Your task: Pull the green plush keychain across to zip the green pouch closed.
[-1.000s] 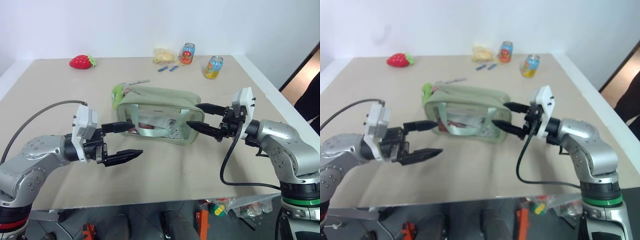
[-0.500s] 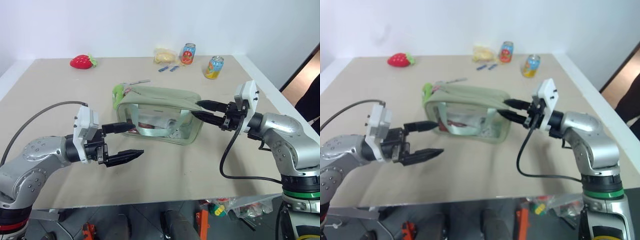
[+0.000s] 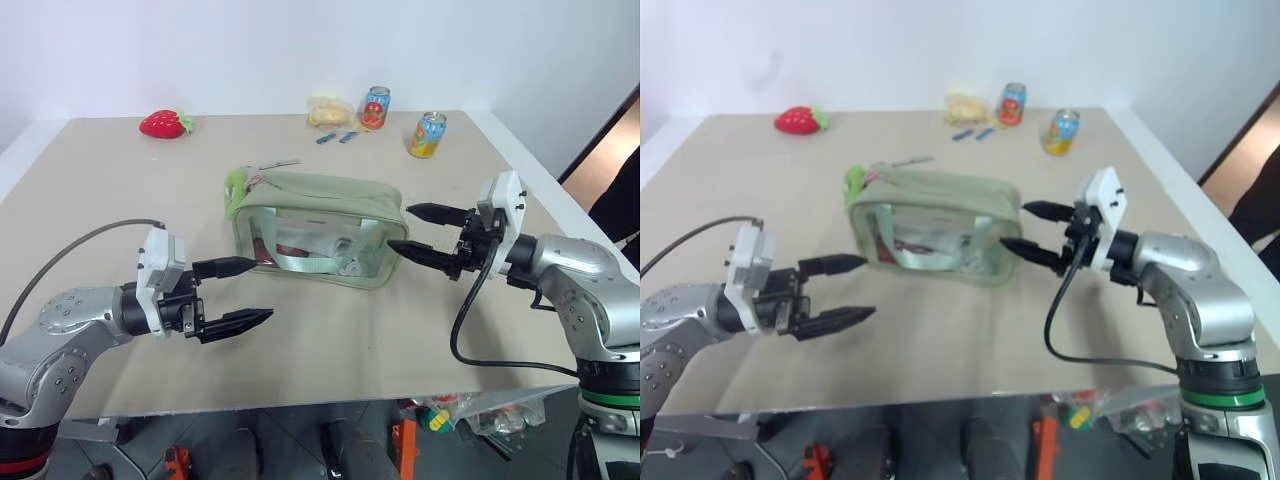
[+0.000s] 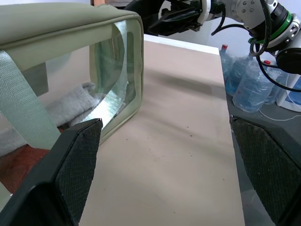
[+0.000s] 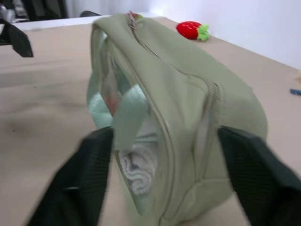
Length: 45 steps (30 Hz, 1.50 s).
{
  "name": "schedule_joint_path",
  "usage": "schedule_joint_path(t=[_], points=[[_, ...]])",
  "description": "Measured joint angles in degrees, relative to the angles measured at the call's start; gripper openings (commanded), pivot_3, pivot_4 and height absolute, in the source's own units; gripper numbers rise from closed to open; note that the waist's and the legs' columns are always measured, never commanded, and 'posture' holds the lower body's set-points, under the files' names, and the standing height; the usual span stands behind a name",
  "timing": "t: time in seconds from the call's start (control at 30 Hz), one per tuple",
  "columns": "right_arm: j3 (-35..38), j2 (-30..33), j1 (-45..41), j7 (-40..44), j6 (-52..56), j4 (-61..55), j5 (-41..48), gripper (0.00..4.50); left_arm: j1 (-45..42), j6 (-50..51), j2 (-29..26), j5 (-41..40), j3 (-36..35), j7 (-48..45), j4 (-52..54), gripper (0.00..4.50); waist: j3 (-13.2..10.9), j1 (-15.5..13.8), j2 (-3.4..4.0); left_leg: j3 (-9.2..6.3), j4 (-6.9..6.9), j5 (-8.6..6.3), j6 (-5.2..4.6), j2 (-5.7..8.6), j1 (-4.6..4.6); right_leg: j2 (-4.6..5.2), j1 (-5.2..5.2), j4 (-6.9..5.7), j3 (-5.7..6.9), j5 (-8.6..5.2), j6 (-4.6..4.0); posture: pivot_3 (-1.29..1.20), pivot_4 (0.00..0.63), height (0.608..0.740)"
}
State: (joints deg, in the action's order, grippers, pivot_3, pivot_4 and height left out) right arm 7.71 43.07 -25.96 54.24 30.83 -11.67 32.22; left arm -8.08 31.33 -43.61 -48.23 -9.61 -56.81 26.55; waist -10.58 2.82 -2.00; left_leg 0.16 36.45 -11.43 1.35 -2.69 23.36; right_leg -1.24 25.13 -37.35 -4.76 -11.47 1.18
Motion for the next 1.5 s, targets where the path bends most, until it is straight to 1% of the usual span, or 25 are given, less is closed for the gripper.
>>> schedule_joint_path(t=[0.23, 0.27, 0.33, 0.37, 0.4, 0.43, 0.47, 0.6, 0.63, 0.83, 0.97, 1.03, 1.17, 1.27, 1.5], points=[[-1.03, -2.13, -0.56, -1.27, -0.70, -0.05, -0.49, 4.02, 0.05, -0.12, 0.00, 0.45, 0.00, -0.07, -0.02, 4.50, 0.00, 0.01, 0.00, 0.00, -0.02, 0.00, 0.00, -0.01, 0.01, -0.01, 0.01, 0.00, 0.00, 0.00, 0.00, 0.00, 0.150, 0.740], [-1.15, -2.52, -0.98, -1.45, -0.63, -0.05, -0.44, 3.50, 0.02, -0.12, 0.00, 0.47, 0.00, -0.06, -0.02, 4.50, 0.00, 0.01, 0.00, 0.00, -0.02, 0.00, 0.00, -0.01, 0.01, -0.01, 0.00, 0.00, 0.00, 0.00, 0.00, 0.00, 0.150, 0.740], [-1.44, -2.81, -1.57, -1.56, -0.65, -0.06, -0.47, 2.83, -0.06, -0.12, 0.02, 0.49, 0.00, 0.01, -0.03, 4.50, 0.00, -0.03, 0.00, -0.01, -0.02, 0.00, 0.00, -0.01, 0.01, -0.01, 0.00, 0.00, 0.01, 0.00, 0.00, 0.00, 0.150, 0.740], [-1.59, -2.83, -1.57, -1.53, -0.69, -0.02, -0.56, 2.42, -0.13, -0.11, 0.04, 0.49, 0.00, 0.11, -0.03, 4.50, 0.00, -0.03, 0.00, -0.01, -0.02, 0.00, 0.00, -0.01, 0.01, -0.01, 0.00, 0.00, 0.01, 0.00, 0.00, 0.00, 0.150, 0.740], [-1.82, -2.95, -1.57, -1.50, -0.72, 0.06, -0.63, 2.10, -0.18, -0.10, 0.10, 0.49, 0.00, 0.19, -0.02, 4.50, 0.00, -0.03, 0.00, -0.01, -0.02, 0.00, 0.00, -0.01, 0.01, -0.01, 0.00, 0.00, 0.01, 0.00, 0.00, 0.00, 0.150, 0.740], [-2.08, -3.04, -1.57, -1.48, -0.74, 0.12, -0.71, 1.95, -0.27, -0.09, 0.15, 0.48, 0.00, 0.25, -0.02, 4.50, 0.00, -0.03, 0.00, -0.01, -0.02, 0.00, 0.00, -0.01, 0.01, -0.01, 0.00, 0.00, 0.01, 0.00, 0.00, 0.00, 0.150, 0.740], [-2.30, -3.14, -1.57, -1.43, -0.75, 0.15, -0.79, 1.42, -0.35, -0.08, 0.19, 0.47, 0.00, 0.31, -0.02, 4.50, 0.00, -0.04, 0.00, -0.01, -0.02, 0.00, 0.00, -0.01, 0.01, -0.01, 0.00, 0.00, 0.01, 0.00, 0.00, 0.00, 0.150, 0.740], [-2.85, -3.20, -1.57, -0.50, -1.89, 0.66, -1.66, 0.14, -0.51, 0.04, 0.26, 0.44, 0.00, 0.87, -0.01, 4.50, 0.00, 0.00, 0.00, -0.01, -0.03, 0.00, 0.00, -0.02, 0.01, -0.02, 0.01, 0.00, 0.01, 0.00, 0.00, 0.00, 0.150, 0.740], [-3.25, -3.19, -1.55, -0.20, -2.61, 0.81, -2.29, 0.03, -0.68, 0.10, 0.27, 0.43, 0.00, 1.37, -0.01, 4.50, 0.00, 0.00, 0.00, -0.01, -0.03, 0.00, 0.00, -0.02, 0.01, -0.02, 0.01, 0.00, 0.02, 0.00, 0.00, 0.00, 0.150, 0.740], [-4.80, -3.04, -1.62, 3.21, -9.79, 2.81, -6.09, 0.03, -1.54, 0.49, 0.28, -0.15, 0.00, 2.58, 0.00, 4.50, 0.00, 0.09, 0.00, 0.00, -0.02, 0.00, 0.00, -0.02, -0.02, -0.02, -0.01, 0.00, 0.01, 0.00, 0.00, 0.00, 0.150, 0.740], [-6.33, -3.09, -4.63, 9.85, -17.02, 7.95, -7.26, 0.03, -1.55, 1.06, 0.27, -0.24, 0.01, 2.67, -0.01, 4.50, 0.00, 0.38, 0.00, 0.00, -0.02, 0.00, 0.00, -0.07, -0.05, -0.10, 0.00, -0.01, 0.00, 0.02, -0.03, 0.00, 0.150, 0.740], [-7.29, -3.11, -7.58, 13.96, -19.58, 11.85, -7.28, 0.03, -1.58, 1.08, 0.27, -0.18, 0.03, 2.55, -0.01, 4.50, 0.00, 0.51, 0.00, -0.01, -0.02, 0.00, 0.00, -0.08, -0.05, -0.13, -0.01, -0.01, 0.01, 0.04, -0.06, 0.00, 0.150, 0.740], [-7.84, -3.38, -12.03, 19.51, -22.08, 18.92, -7.37, 0.03, -1.61, 1.10, 0.27, -0.12, 0.05, 2.56, -0.01, 4.50, 0.00, 0.47, 0.00, -0.03, -0.02, 0.00, 0.00, -0.08, -0.02, -0.13, -0.01, -0.01, 0.01, 0.05, -0.06, 0.00, 0.150, 0.740], [-7.90, -3.48, -13.69, 21.80, -24.11, 22.77, -7.89, 0.03, -1.60, 1.17, 0.27, -0.13, 0.05, 2.67, 0.01, 4.50, 0.00, 0.45, 0.00, -0.02, -0.04, -0.02, -0.01, -0.08, 0.01, -0.12, 0.00, -0.01, 0.01, 0.03, -0.07, 0.00, 0.150, 0.740], [-7.88, -3.64, -14.70, 23.94, -23.40, 23.69, -7.64, 0.03, -1.03, 1.23, 0.25, -0.12, 0.04, 2.82, 0.50, 4.50, -0.01, 0.44, 0.01, -0.05, -0.09, -0.02, -0.02, -0.08, 0.00, -0.13, 0.02, -0.02, 0.02, 0.03, -0.07, 0.00, 0.150, 0.740]])
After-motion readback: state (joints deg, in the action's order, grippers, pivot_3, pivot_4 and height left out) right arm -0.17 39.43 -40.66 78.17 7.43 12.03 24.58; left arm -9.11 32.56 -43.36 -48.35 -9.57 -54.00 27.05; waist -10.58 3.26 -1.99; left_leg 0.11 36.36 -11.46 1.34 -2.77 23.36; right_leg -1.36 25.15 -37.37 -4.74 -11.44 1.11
